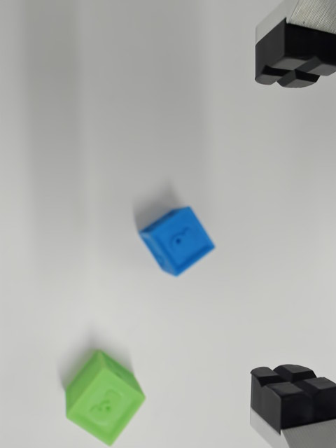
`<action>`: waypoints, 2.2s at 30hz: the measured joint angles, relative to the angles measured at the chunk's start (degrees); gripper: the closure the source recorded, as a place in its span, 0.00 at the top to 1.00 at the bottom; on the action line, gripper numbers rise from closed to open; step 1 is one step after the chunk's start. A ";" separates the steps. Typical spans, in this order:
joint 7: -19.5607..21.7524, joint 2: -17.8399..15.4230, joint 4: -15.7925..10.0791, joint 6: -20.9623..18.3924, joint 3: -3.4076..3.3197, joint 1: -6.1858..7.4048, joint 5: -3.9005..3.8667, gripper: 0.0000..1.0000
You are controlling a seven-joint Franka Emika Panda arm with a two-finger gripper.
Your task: Stack cube
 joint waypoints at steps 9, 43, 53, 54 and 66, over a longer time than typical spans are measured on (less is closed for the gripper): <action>0.00 0.00 0.00 0.00 0.00 0.00 0.00 1.00; -12.33 0.97 -7.74 8.46 0.57 0.03 0.00 1.00; -19.98 2.47 -11.72 13.83 1.01 0.03 0.00 1.00; -20.84 2.65 -12.14 14.44 1.06 0.03 0.00 1.00; -30.75 5.58 -16.30 21.40 1.71 0.01 0.00 1.00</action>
